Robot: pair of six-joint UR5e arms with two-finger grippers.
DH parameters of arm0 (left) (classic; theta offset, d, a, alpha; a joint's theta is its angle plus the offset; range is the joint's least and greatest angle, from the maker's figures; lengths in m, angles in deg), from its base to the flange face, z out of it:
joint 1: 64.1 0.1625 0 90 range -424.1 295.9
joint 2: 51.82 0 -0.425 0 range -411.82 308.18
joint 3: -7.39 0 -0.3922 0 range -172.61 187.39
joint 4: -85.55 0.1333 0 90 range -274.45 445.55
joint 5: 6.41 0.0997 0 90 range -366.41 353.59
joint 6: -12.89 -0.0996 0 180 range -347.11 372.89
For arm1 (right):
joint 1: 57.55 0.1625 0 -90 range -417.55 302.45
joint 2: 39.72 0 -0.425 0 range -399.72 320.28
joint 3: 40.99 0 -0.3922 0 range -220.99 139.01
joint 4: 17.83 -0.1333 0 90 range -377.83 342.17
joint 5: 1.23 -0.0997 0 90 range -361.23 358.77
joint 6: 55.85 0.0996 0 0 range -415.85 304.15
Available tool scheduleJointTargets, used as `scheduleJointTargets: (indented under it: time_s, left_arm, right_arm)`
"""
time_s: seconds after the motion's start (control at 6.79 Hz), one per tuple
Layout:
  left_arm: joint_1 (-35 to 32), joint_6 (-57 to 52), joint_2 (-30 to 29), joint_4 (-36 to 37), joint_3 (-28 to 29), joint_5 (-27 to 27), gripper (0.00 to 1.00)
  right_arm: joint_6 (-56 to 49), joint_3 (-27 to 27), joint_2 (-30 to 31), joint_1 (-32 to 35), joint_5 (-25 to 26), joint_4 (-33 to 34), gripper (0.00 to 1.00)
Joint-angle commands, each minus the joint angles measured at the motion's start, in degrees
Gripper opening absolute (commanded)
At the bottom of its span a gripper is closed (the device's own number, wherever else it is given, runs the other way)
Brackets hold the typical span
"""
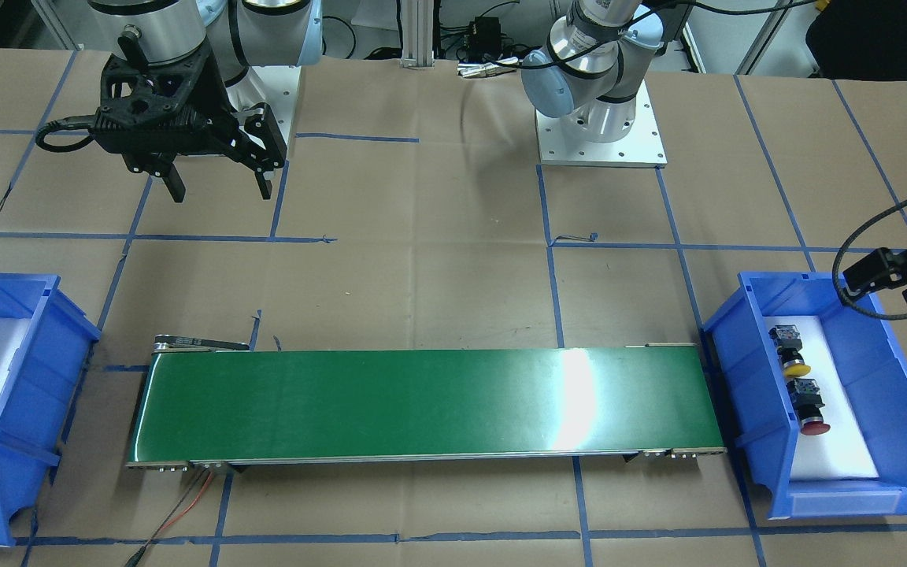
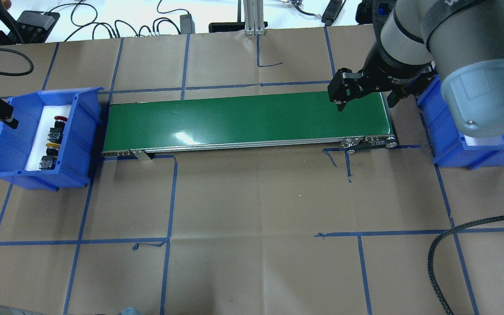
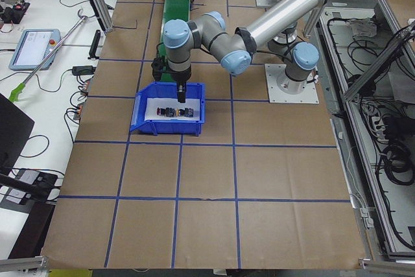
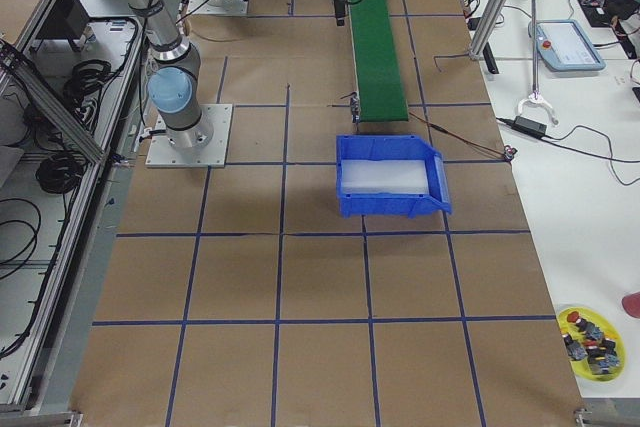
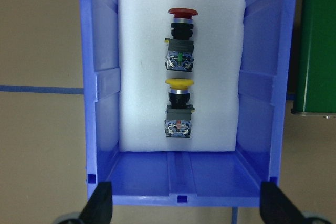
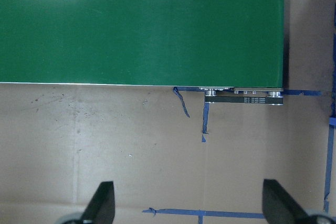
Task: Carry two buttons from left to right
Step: 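Move the left gripper over the bin and lower toward the yellow button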
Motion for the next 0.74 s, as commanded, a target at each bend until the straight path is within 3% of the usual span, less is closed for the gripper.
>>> scheduleJointTargets:
  time_s: [0.0, 0.59]
  left_arm:
    - [-1.35, 0.22, -1.67, 7.73, -3.99, 0.08, 1.0]
    - [-1.88, -0.13, -6.5, 16.28, -9.2, -0.1, 1.0]
  right_arm:
    - [0.0, -0.06, -0.1, 0.0, 0.0, -0.09, 1.0]
    - [0.0, -0.06, -0.19, 0.0, 0.0, -0.09, 1.0]
